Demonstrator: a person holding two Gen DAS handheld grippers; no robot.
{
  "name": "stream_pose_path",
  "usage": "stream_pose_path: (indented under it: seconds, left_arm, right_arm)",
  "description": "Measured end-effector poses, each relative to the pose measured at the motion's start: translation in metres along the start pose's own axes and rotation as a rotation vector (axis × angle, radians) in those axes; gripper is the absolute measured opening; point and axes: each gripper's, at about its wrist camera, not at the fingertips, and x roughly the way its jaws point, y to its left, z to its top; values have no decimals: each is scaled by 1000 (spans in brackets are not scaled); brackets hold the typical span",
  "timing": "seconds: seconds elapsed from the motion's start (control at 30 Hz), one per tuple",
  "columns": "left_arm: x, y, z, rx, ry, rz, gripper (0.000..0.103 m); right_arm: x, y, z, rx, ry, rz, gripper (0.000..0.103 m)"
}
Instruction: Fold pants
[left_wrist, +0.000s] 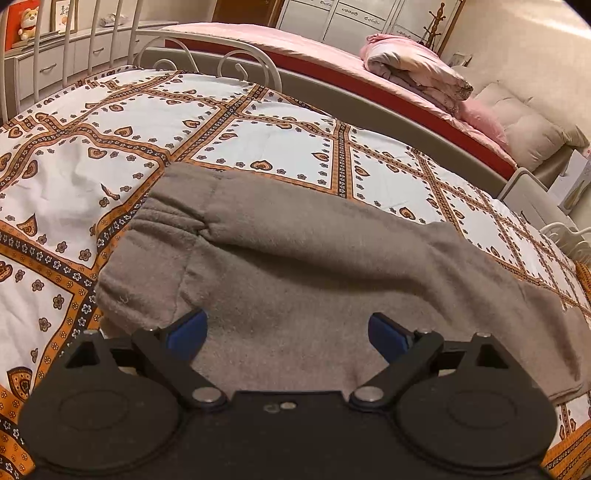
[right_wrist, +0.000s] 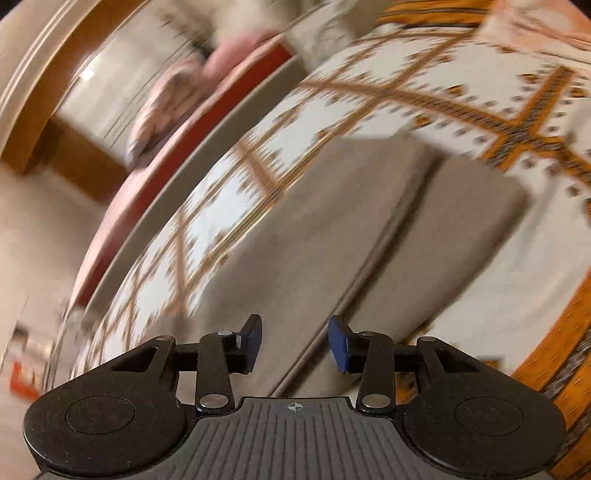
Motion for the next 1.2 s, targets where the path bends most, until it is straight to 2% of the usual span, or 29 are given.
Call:
stream_pose_path:
  seconds: [0.17, 0.27, 0.3, 0.33, 0.4, 0.5, 0.6, 0.67, 0.7, 0.73, 0.77, 0.93, 1.0, 1.07, 1.13, 1.2]
  left_arm:
    - [0, -2, -2, 31, 2, 1, 88]
    - [1, -3, -2, 38, 3, 6, 88]
    - [1, -3, -2, 37, 3, 6, 88]
    - [1, -3, -2, 36, 3, 6, 88]
    - [0, -2, -2, 31, 2, 2, 88]
    - [-1, -1, -2, 31, 1, -4, 88]
    - [-1, -1, -3, 39, 1, -8, 88]
    - [-1, -2, -3, 47, 3, -9, 88]
    - [-1, -2, -3, 50, 4, -9, 88]
    - [-1, -2, -3, 48, 5, -10, 88]
    - [-1, -2, -2, 41, 4, -10, 88]
    - [-3, -1, -3, 29, 4, -11, 88]
    - [-3, -1, -3, 33, 4, -13, 88]
    - [-3, -1, -3, 32, 4, -13, 88]
    - [-3, -1, -3, 34, 5, -16, 88]
    - [-2, 0, -3, 37, 6, -16, 88]
  right_arm:
    - [11, -23, 27, 119, -39, -94, 41]
    - [30, -32, 48, 146, -38, -71, 40]
    - [33, -34, 53, 156, -39, -65, 37]
    - [38, -35, 59, 162, -32, -44, 3]
    - [27, -32, 66, 104, -52, -25, 5]
    - [-9, -18, 68, 19, -152, 61, 5]
    - [-46, -19, 56, -18, -202, 46, 5]
    - [-43, -35, 46, 4, -141, -46, 5]
    - [-30, -50, 44, 66, -60, -102, 5]
    - [-17, -63, 44, 115, 4, -115, 5]
    - [-10, -69, 45, 131, 20, -122, 5]
    - [-10, -83, 46, 197, -7, -90, 6]
    - [-14, -78, 48, 165, -31, -86, 6]
    - [-27, -69, 57, 123, -99, -10, 6]
    - [-39, -67, 53, 116, -132, 21, 6]
    - [-31, -77, 51, 160, -68, -21, 6]
